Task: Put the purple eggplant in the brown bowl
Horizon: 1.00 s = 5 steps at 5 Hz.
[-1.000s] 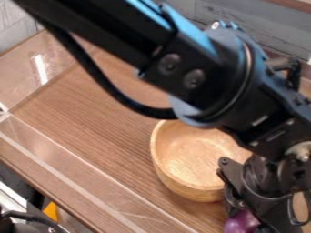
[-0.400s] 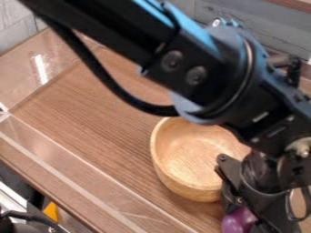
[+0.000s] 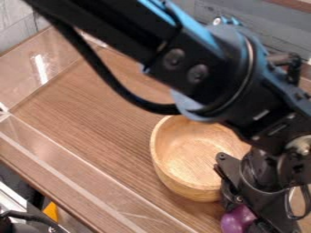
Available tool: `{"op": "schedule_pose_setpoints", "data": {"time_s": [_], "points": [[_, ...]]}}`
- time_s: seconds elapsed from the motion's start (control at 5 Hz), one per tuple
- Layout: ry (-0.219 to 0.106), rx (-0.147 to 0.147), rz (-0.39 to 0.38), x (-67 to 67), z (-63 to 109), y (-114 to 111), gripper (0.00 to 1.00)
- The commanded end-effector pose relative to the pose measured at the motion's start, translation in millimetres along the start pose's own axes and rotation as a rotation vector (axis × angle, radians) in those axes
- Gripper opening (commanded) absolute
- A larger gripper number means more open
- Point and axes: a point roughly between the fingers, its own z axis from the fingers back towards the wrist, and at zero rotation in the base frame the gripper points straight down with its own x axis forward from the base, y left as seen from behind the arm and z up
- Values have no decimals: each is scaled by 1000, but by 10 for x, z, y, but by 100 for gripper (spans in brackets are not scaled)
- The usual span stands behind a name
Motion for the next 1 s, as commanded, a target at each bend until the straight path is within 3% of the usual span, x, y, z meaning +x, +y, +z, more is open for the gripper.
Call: {"op": "schedule_pose_setpoints", "data": {"time_s": [0.0,0.8], "points": [[5,10,21,14,1,67,0],[18,23,33,12,-41,101,0]]}}
